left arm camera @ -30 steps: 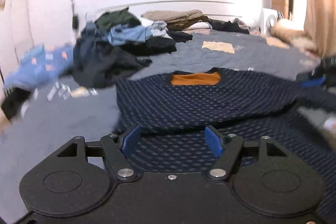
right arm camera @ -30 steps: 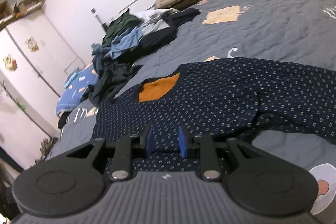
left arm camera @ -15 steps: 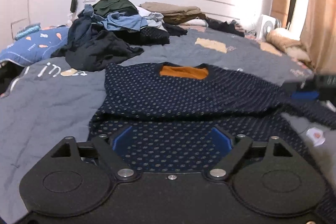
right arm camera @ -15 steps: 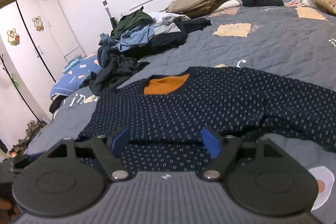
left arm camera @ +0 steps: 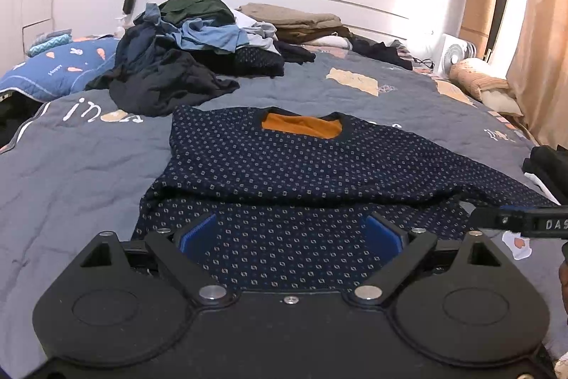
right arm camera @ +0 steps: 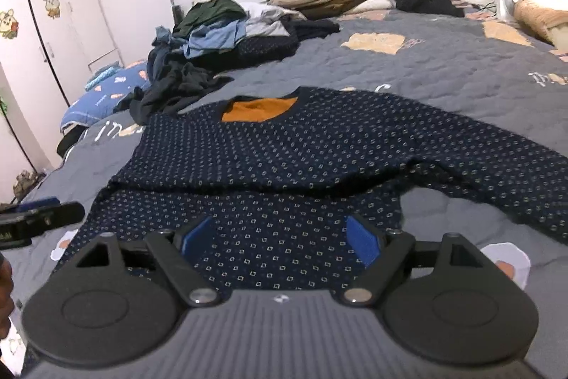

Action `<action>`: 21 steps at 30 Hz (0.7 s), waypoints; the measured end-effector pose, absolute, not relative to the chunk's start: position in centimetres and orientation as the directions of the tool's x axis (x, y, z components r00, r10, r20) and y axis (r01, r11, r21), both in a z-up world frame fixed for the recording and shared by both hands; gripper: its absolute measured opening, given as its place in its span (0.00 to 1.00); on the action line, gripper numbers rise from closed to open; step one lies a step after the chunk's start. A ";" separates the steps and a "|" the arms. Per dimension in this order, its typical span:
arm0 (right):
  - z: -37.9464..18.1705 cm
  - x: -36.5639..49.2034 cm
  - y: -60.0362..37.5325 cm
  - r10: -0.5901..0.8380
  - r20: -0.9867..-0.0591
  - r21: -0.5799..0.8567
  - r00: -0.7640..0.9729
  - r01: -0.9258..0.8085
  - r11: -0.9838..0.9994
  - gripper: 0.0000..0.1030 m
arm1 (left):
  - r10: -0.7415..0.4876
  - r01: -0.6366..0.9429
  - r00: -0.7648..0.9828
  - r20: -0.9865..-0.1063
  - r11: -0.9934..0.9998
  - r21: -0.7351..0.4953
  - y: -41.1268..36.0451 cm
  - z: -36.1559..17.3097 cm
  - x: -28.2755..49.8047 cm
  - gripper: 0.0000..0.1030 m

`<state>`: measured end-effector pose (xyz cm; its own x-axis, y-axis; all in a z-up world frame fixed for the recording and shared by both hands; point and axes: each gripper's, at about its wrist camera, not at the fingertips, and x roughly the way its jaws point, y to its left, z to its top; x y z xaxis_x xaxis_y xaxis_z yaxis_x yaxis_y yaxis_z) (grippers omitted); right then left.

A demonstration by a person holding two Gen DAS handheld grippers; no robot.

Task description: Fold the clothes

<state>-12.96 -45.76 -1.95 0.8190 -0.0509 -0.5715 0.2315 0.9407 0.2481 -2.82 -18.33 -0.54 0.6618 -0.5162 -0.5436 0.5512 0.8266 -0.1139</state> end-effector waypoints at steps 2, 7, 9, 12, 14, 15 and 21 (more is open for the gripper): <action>-1.7 -13.7 -45.6 -0.056 -0.567 0.251 0.822 0.238 0.938 0.79 | -0.515 0.556 0.665 -0.541 0.825 -0.102 -18.3 -0.4 -3.4 0.87; -1.6 -15.5 -44.7 -0.082 -0.575 0.196 0.814 0.235 0.952 0.79 | -0.513 0.559 0.670 -0.536 0.824 -0.090 -18.1 -0.2 -4.5 0.89; -1.6 -16.4 -44.6 -0.078 -0.569 0.207 0.819 0.235 0.950 0.79 | -0.508 0.557 0.675 -0.535 0.826 -0.081 -18.0 -0.1 -4.8 0.89; -1.6 -17.5 -44.7 -0.068 -0.567 0.238 0.821 0.242 0.941 0.79 | -0.504 0.555 0.676 -0.537 0.828 -0.079 -17.8 -0.2 -5.2 0.89; -1.6 -18.0 -44.7 -0.071 -0.566 0.242 0.822 0.248 0.938 0.79 | -0.501 0.555 0.677 -0.539 0.829 -0.073 -17.8 -0.3 -5.6 0.89; -1.6 -18.3 -44.7 -0.073 -0.564 0.244 0.823 0.250 0.937 0.79 | -0.500 0.556 0.678 -0.539 0.828 -0.069 -17.8 -0.3 -5.7 0.89; -1.4 -19.7 -45.9 -0.126 -0.544 0.241 0.829 0.298 0.924 0.79 | -0.515 0.580 0.669 -0.536 0.813 -0.057 -18.4 -0.4 -6.5 0.90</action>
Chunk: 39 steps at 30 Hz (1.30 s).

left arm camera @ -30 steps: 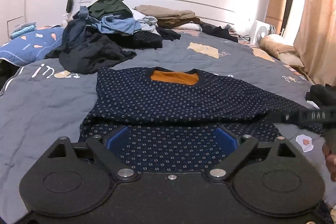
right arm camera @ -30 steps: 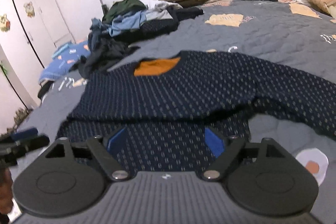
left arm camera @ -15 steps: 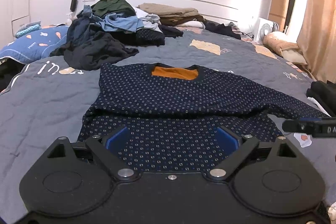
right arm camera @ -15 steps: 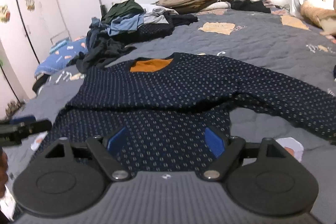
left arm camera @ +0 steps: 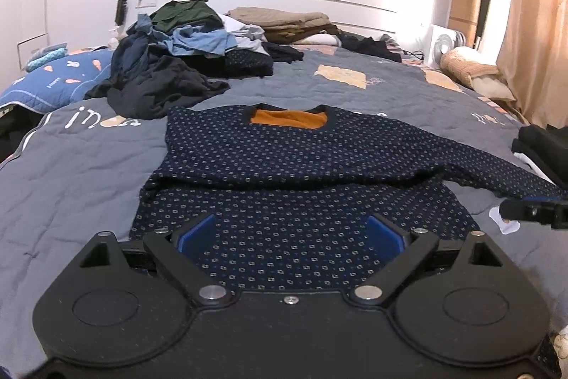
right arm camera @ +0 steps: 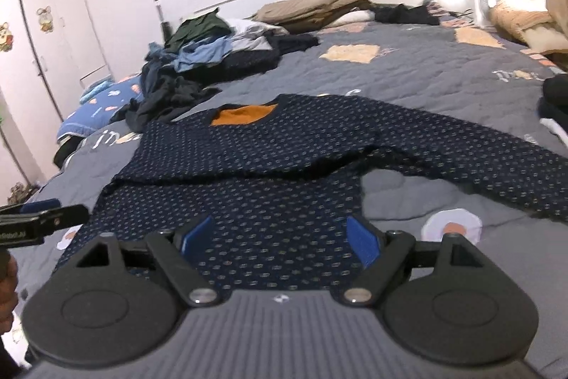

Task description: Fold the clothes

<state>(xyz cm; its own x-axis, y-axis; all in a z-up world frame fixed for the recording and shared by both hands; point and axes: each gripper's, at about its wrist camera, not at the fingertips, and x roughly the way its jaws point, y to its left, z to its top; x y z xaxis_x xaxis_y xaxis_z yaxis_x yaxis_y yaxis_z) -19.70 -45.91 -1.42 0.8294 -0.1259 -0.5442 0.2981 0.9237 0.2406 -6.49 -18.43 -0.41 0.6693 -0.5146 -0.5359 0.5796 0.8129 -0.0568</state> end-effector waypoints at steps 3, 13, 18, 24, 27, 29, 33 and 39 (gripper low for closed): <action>-1.7 -20.6 -47.7 -0.180 -0.537 0.257 0.824 0.363 0.896 0.79 | -0.514 0.583 0.668 -0.538 0.811 -0.052 -18.8 -0.7 -6.4 0.90; -4.6 -26.8 -58.4 -0.464 -0.486 0.485 0.741 0.670 0.562 0.79 | -0.524 0.614 0.652 -0.549 0.789 -0.024 -20.5 -1.7 -6.7 0.90; -6.1 -31.1 -62.6 -0.580 -0.512 0.536 0.633 0.763 0.361 0.79 | -0.594 0.673 0.596 -0.540 0.736 -0.068 -21.1 -1.5 -7.5 0.91; -7.3 -34.6 -65.1 -0.621 -0.544 0.524 0.564 0.807 0.273 0.79 | -0.700 0.763 0.498 -0.512 0.634 -0.126 -22.7 -0.4 -9.5 0.93; -8.0 -35.6 -65.8 -0.619 -0.553 0.523 0.558 0.811 0.263 0.79 | -0.742 0.792 0.438 -0.507 0.586 -0.173 -23.8 -0.3 -10.4 0.93; -8.3 -36.2 -66.0 -0.619 -0.555 0.517 0.555 0.814 0.267 0.79 | -0.764 0.817 0.402 -0.504 0.548 -0.180 -24.7 -0.3 -11.5 0.93; -8.9 -36.8 -66.4 -0.596 -0.578 0.506 0.558 0.818 0.275 0.79 | -0.793 0.871 0.343 -0.504 0.470 -0.146 -26.4 -0.6 -14.0 0.94; -9.3 -37.1 -66.7 -0.561 -0.598 0.504 0.573 0.812 0.293 0.79 | -0.820 0.916 0.255 -0.512 0.375 -0.144 -28.4 -1.4 -16.6 0.93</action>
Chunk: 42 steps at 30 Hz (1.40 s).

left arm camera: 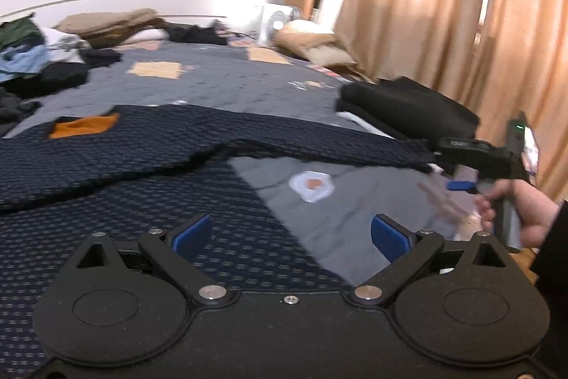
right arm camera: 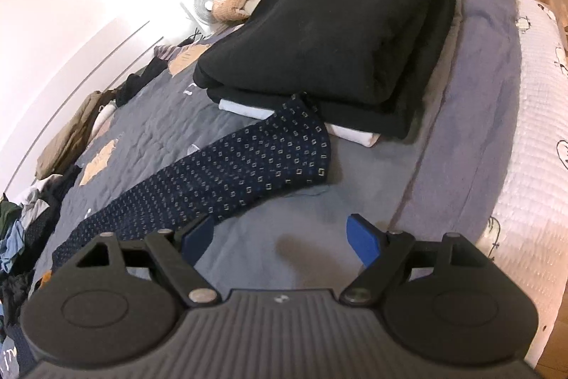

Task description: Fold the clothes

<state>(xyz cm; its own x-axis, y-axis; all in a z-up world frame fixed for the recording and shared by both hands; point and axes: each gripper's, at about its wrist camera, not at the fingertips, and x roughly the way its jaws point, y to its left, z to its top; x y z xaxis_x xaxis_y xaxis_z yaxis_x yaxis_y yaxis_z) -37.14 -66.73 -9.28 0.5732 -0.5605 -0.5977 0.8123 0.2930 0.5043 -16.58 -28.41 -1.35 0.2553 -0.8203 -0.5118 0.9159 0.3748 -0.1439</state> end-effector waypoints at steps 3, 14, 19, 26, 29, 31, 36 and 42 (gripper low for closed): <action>-9.8 -37.6 -67.4 -0.546 -0.597 0.552 0.588 0.795 0.252 0.79 | -0.816 0.930 0.254 -0.519 0.354 -0.101 -28.9 -1.9 -17.8 0.94; -11.6 -36.8 -69.6 -0.535 -0.546 0.699 0.645 0.702 0.134 0.79 | -0.798 0.931 0.279 -0.535 0.361 -0.052 -29.3 -2.8 -18.3 0.94; -11.8 -36.1 -70.7 -0.535 -0.527 0.724 0.660 0.679 0.124 0.79 | -0.796 0.930 0.282 -0.536 0.363 -0.051 -29.3 -2.9 -18.3 0.94; -13.0 -35.6 -72.4 -0.535 -0.523 0.747 0.663 0.659 0.087 0.79 | -0.790 0.925 0.288 -0.542 0.376 -0.057 -29.3 -3.0 -18.0 0.94; -13.1 -35.0 -72.9 -0.529 -0.537 0.723 0.657 0.682 0.113 0.77 | -0.785 0.922 0.293 -0.545 0.384 -0.057 -29.4 -3.1 -17.9 0.94; -12.9 -34.6 -73.1 -0.527 -0.545 0.702 0.652 0.699 0.138 0.72 | -0.787 0.921 0.295 -0.542 0.385 -0.057 -29.3 -3.0 -17.8 0.94; -13.0 -34.8 -73.5 -0.548 -0.564 0.676 0.618 0.726 0.124 0.12 | -0.782 0.917 0.301 -0.545 0.394 -0.058 -29.2 -3.0 -17.6 0.94; -10.2 -33.2 -72.2 -0.600 -0.496 0.608 0.628 0.744 0.277 0.07 | -0.782 0.913 0.308 -0.542 0.403 -0.062 -29.1 -2.8 -17.4 0.94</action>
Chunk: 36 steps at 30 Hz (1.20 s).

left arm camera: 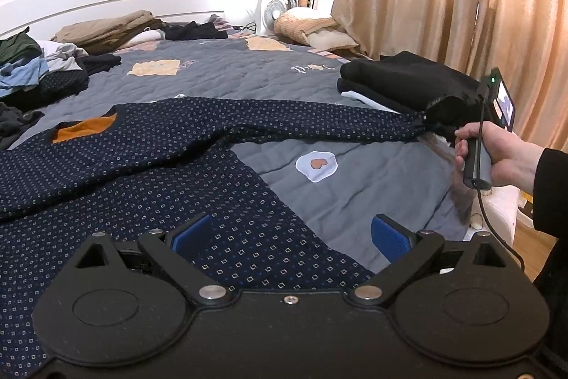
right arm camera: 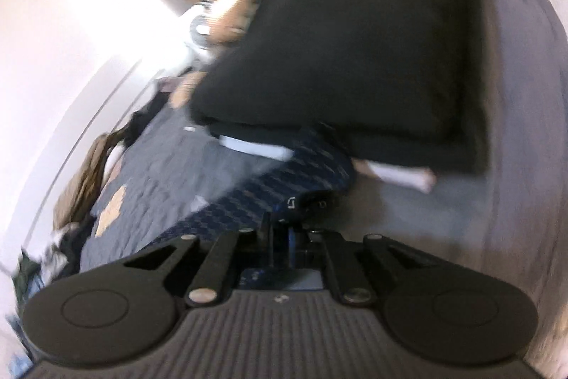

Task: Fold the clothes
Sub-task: 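Grasp the navy sleeve with the right gripper and lift it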

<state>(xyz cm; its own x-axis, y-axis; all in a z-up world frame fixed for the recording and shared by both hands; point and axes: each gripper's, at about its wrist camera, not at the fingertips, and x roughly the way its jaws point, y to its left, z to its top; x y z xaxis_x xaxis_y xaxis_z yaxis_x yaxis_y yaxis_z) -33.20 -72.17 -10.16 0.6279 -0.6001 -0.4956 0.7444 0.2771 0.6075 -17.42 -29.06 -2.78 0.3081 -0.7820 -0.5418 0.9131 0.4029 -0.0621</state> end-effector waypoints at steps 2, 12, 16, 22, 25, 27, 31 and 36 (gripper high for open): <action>-8.5 -32.2 -71.3 -0.605 -0.457 0.587 0.652 0.732 0.345 0.07 | -0.782 0.910 0.311 -0.540 0.409 -0.067 -29.0 -2.6 -17.3 0.94; -3.2 -24.2 -66.1 -0.494 -0.366 0.532 0.789 0.613 0.585 0.06 | -0.772 0.887 0.351 -0.530 0.456 -0.077 -27.8 -2.0 -15.7 0.94; -1.8 -20.2 -63.1 -0.400 -0.356 0.504 0.845 0.533 0.679 0.06 | -0.756 0.863 0.386 -0.529 0.498 -0.083 -26.6 -1.8 -14.1 0.94; -1.1 -14.9 -57.4 -0.244 -0.371 0.422 0.896 0.396 0.815 0.06 | -0.693 0.779 0.498 -0.522 0.621 -0.082 -23.6 -0.9 -10.1 0.94; -1.0 -12.4 -54.3 -0.167 -0.380 0.395 0.910 0.323 0.860 0.06 | -0.641 0.713 0.562 -0.523 0.696 -0.085 -21.6 -0.4 -7.5 0.94; -1.0 -10.8 -52.2 -0.120 -0.385 0.387 0.915 0.278 0.879 0.06 | -0.586 0.660 0.615 -0.528 0.748 -0.062 -20.1 -0.2 -5.9 0.94; -1.3 -8.5 -48.2 -0.023 -0.383 0.380 0.923 0.181 0.907 0.06 | -0.475 0.540 0.669 -0.572 0.839 -0.065 -17.3 -0.4 -2.8 0.94; -1.4 -5.9 -43.1 0.088 -0.389 0.375 0.917 0.071 0.924 0.07 | -0.415 0.462 0.689 -0.594 0.883 -0.081 -14.5 -0.6 -0.8 0.94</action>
